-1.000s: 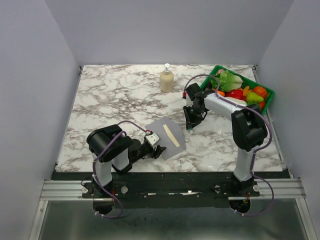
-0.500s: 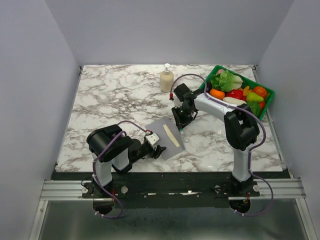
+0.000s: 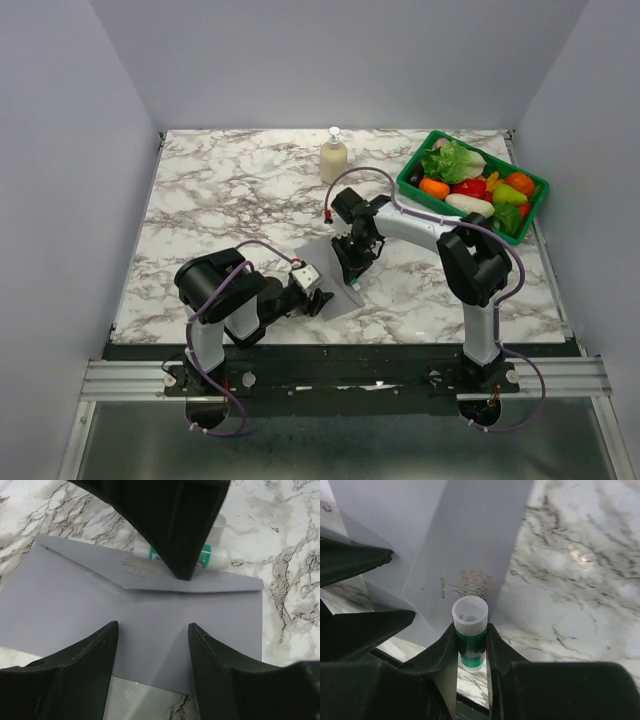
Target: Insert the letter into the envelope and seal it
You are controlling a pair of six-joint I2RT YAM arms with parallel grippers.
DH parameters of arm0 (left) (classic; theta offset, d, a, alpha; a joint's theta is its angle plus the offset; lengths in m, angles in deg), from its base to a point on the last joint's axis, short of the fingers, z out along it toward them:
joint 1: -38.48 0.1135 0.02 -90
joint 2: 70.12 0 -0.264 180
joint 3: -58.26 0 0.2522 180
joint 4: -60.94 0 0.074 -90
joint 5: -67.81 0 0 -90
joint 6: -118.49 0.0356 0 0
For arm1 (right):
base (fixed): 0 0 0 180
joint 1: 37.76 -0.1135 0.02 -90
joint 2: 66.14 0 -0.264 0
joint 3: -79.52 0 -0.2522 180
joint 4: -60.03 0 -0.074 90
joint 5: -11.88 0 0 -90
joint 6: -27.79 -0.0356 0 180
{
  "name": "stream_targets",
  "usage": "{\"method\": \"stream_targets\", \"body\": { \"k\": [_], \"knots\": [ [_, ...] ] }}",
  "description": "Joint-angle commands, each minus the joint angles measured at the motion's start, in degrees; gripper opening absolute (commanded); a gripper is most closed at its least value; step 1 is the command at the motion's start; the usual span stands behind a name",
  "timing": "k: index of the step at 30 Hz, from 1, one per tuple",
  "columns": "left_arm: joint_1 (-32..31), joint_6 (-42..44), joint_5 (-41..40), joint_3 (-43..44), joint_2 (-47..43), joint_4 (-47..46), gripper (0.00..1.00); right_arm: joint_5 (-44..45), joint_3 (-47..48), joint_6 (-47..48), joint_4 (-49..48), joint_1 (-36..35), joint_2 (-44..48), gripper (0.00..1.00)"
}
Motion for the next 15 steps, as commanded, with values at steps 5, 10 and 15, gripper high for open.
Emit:
{"method": "stream_targets", "body": {
  "k": [5, 10, 15],
  "knots": [
    [0.2, -4.0, 1.3, -2.0, 4.3, -9.5, 0.66, -2.8, -3.0, -2.8, -3.1, -1.9, -0.3, 0.01],
    [0.3, -5.4, 0.8, -3.1, 0.0, -9.6, 0.66, -1.7, -4.0, -3.0, -3.9, -1.8, -1.2, 0.01],
    [0.2, -6.1, -2.6, -3.8, -9.9, -4.2, 0.66, -0.5, -5.1, -3.1, -4.7, -1.9, -1.9, 0.01]
  ]
}}
